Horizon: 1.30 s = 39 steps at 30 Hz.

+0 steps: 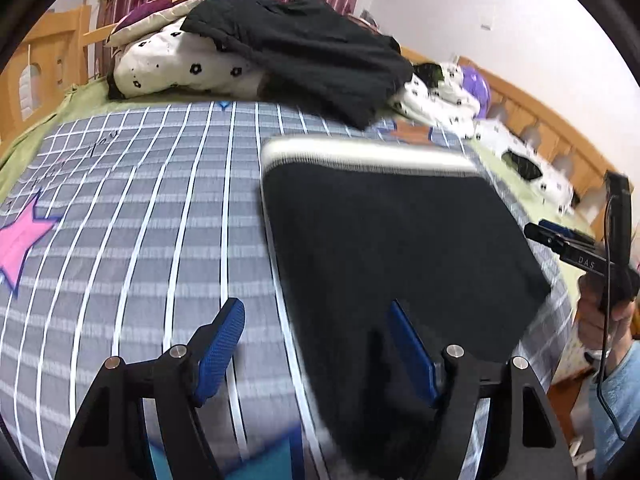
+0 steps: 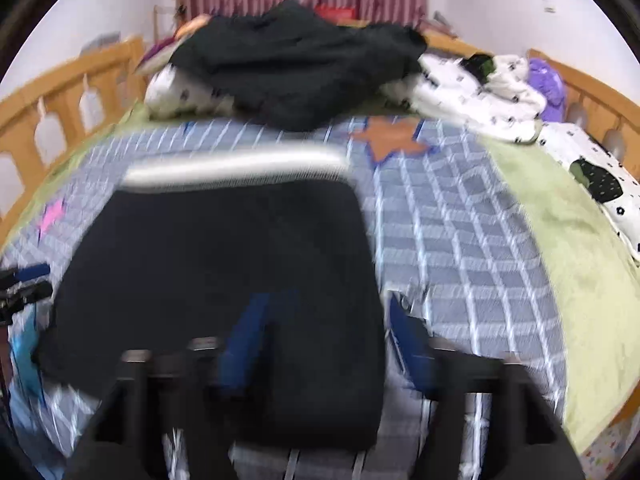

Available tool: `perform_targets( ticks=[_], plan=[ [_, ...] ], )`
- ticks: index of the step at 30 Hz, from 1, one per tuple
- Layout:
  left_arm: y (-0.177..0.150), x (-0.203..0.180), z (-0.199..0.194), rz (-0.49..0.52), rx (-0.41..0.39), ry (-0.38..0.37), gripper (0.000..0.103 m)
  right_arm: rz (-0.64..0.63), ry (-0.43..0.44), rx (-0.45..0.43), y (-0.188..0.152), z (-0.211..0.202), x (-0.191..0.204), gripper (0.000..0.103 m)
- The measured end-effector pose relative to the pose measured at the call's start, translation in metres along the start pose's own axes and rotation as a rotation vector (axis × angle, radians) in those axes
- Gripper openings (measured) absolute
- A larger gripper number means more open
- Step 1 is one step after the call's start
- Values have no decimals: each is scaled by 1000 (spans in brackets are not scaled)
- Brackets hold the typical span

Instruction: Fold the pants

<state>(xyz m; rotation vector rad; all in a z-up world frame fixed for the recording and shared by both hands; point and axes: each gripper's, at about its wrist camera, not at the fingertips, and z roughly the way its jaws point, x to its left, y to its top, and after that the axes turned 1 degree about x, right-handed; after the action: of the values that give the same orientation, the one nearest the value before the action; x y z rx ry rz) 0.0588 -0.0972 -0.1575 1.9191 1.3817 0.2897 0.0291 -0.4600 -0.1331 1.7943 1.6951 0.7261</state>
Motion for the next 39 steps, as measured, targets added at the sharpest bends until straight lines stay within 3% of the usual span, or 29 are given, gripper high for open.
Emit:
perform_targets(
  ticks=[4, 8, 11, 16, 17, 20, 21, 24, 25, 27, 32, 35, 37, 39],
  plan=[
    [35, 15, 31, -86, 28, -99, 72, 52, 36, 43, 33, 32, -17, 78],
    [37, 25, 86, -113, 152, -147, 70, -16, 36, 143, 43, 82, -27, 78],
    [29, 36, 108, -155, 145, -222, 65, 14, 131, 158, 44, 101, -44, 78],
    [33, 31, 116, -179, 142, -263, 50, 154, 324, 231, 38, 123, -73, 78],
    [35, 30, 115, -188, 141, -266, 42, 194, 373, 251, 37, 127, -77, 78],
    [41, 23, 103, -176, 125, -227, 28, 292, 539, 307, 31, 133, -80, 57],
    [44, 22, 98, -173, 119, -221, 25, 302, 577, 307, 32, 129, -76, 42],
    [57, 27, 80, -171, 104, -234, 22, 193, 378, 209, 42, 95, -49, 20],
    [61, 30, 72, -184, 98, -250, 21, 194, 349, 184, 44, 83, -40, 16],
    [68, 39, 56, -204, 83, -281, 19, 210, 378, 135, 53, 62, -25, 14],
    [86, 72, 2, -127, -2, -147, 19, 149, 456, 76, 73, 35, 43, 14],
    [101, 113, -20, -126, 9, -53, 19, 132, 519, 79, 77, 49, 86, 13],
    [108, 134, -22, -100, 23, 26, 20, 160, 584, 70, 80, 66, 110, 13],
    [107, 152, -10, -72, 42, 94, 23, 167, 593, 68, 79, 82, 128, 14]
  ],
)
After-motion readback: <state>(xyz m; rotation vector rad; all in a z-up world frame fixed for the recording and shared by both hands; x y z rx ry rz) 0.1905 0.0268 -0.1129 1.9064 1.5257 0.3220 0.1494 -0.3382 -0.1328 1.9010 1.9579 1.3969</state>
